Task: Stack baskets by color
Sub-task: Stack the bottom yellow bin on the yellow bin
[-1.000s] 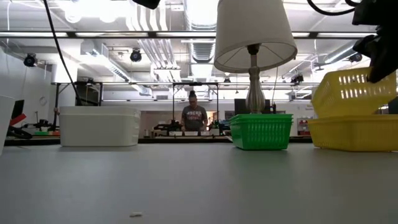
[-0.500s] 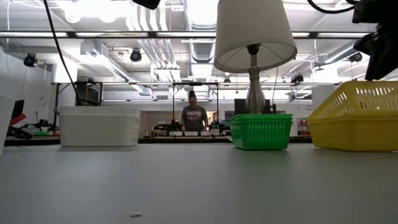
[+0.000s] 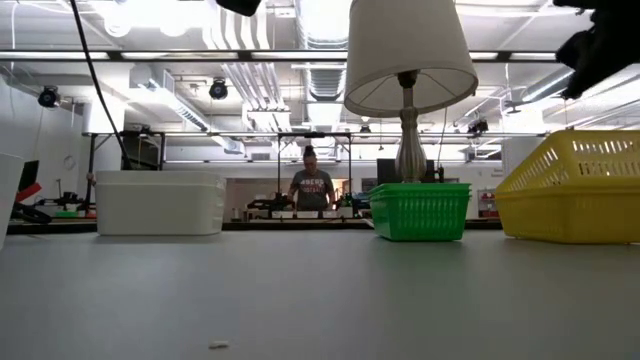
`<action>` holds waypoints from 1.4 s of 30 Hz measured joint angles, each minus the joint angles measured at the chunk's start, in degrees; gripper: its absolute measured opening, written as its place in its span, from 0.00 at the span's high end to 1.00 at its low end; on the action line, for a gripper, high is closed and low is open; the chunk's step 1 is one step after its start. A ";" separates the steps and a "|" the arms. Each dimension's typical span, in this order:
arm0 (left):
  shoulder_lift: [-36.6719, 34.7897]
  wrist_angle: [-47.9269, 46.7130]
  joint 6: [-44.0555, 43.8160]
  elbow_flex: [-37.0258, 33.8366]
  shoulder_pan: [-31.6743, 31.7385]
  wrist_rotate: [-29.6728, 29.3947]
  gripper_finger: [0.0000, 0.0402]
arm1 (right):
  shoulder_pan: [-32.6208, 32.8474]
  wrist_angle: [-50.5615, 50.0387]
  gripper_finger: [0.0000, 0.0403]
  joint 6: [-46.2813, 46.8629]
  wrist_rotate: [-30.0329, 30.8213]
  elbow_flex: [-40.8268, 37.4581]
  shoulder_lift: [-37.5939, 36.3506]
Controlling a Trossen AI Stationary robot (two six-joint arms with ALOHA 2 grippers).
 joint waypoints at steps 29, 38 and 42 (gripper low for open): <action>0.00 0.04 -0.24 -0.43 0.81 -0.02 0.65 | -0.04 -3.66 0.98 7.98 5.07 -0.98 10.07; 0.00 0.06 -0.26 -0.90 0.80 -0.02 0.65 | -0.04 -2.32 0.98 10.17 4.79 -3.49 10.45; 0.00 0.02 -0.49 -0.90 0.78 -0.02 0.65 | 0.04 -0.09 0.98 8.61 6.67 -1.32 10.38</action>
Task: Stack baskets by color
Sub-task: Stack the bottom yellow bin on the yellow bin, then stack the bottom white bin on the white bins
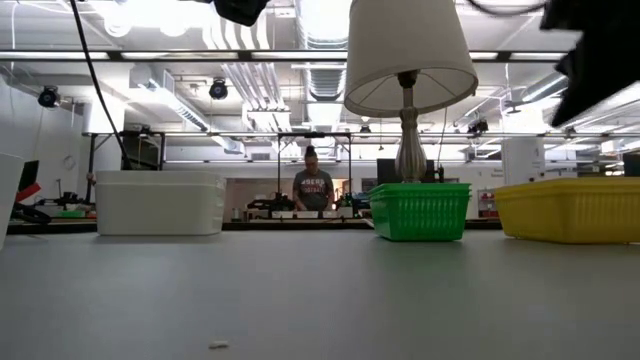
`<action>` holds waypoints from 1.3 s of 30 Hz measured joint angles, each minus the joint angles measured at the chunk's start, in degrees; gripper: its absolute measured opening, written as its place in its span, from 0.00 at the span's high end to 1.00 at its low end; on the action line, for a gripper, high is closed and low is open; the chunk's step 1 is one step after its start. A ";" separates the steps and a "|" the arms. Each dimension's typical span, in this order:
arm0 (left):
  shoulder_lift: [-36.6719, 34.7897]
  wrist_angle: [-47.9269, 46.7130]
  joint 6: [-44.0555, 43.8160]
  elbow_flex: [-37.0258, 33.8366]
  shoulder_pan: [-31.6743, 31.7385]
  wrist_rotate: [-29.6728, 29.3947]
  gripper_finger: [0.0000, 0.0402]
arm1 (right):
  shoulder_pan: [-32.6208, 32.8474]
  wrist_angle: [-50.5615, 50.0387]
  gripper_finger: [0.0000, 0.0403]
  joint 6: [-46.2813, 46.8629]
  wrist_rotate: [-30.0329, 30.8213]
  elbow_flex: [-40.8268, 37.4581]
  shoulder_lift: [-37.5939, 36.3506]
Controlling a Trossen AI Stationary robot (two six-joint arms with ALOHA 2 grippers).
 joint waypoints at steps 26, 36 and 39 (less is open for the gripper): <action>1.08 -82.01 -82.22 21.61 -0.94 0.29 0.74 | -5.92 65.17 0.98 -69.26 -12.41 -9.72 -4.99; 1.40 -101.49 -83.08 27.93 -8.97 41.39 0.93 | -5.92 57.10 0.98 -62.92 -12.46 -9.81 -6.71; 1.18 -100.79 -87.68 27.17 -11.12 40.72 0.99 | -5.92 56.92 0.98 -64.92 -12.47 -9.83 -6.72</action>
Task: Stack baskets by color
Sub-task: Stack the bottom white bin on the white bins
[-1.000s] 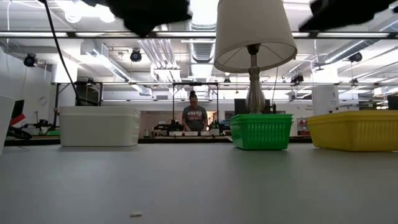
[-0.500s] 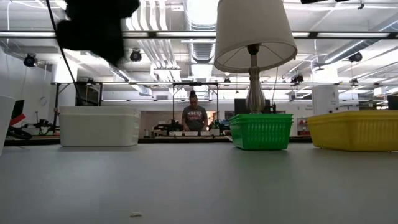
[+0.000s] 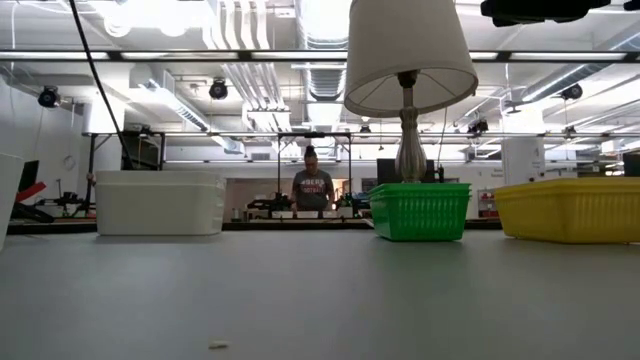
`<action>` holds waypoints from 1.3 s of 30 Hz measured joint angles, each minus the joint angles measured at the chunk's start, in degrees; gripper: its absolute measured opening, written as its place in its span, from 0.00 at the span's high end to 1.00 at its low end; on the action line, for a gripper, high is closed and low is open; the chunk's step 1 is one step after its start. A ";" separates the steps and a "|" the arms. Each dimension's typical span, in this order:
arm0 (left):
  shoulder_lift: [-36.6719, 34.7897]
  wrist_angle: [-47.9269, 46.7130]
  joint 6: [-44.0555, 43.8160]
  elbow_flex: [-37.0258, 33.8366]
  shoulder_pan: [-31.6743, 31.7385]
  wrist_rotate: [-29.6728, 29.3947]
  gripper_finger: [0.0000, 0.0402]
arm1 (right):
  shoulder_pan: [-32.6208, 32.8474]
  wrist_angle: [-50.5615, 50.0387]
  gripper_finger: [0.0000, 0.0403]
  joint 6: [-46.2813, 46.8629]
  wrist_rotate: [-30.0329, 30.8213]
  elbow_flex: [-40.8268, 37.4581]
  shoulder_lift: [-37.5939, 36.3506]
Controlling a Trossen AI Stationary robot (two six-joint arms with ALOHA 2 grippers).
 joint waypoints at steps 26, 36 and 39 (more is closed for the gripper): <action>5.92 25.83 4.10 -6.16 7.31 -9.58 1.00 | 0.00 0.66 0.98 -0.36 0.01 0.11 0.03; 5.60 17.65 -0.55 -6.57 2.16 10.55 1.00 | 0.00 0.59 0.98 -0.92 0.01 0.13 0.08; 5.62 18.58 -3.57 -9.05 0.72 10.64 1.00 | 0.00 0.59 0.98 -0.92 0.01 0.13 0.08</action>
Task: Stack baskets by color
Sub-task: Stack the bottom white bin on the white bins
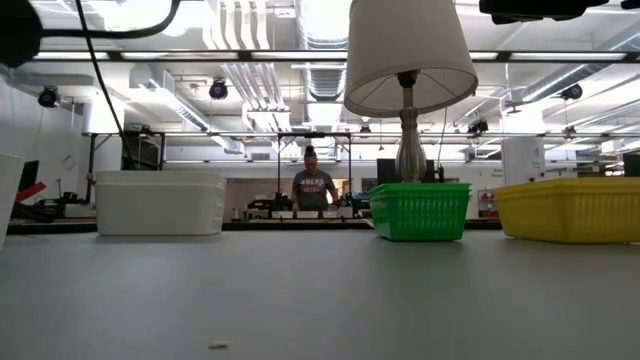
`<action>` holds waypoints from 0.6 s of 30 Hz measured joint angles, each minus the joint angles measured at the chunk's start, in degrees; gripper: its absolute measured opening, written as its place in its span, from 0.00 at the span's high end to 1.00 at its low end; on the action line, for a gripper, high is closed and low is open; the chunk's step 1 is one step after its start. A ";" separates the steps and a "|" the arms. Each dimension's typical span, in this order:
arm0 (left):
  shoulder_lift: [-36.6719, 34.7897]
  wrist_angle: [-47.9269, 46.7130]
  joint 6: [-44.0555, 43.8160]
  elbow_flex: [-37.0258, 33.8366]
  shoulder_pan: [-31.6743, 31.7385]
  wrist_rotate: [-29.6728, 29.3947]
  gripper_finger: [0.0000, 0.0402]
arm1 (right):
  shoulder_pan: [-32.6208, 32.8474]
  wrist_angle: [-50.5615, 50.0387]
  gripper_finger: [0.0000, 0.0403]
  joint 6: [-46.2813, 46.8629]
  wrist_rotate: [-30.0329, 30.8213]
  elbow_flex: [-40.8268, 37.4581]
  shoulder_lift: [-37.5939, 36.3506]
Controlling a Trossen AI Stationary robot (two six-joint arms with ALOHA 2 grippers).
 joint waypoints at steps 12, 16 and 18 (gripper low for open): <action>0.57 16.43 -0.94 -5.81 1.80 -3.29 1.00 | 0.00 0.26 0.98 0.37 0.00 -0.02 0.02; -0.07 11.69 -0.70 -2.67 1.02 1.57 1.00 | 0.00 0.24 0.98 0.39 0.00 -0.02 0.00; -0.64 8.01 0.01 -0.70 0.10 2.55 1.00 | 0.00 0.26 0.98 0.39 0.00 -0.02 0.07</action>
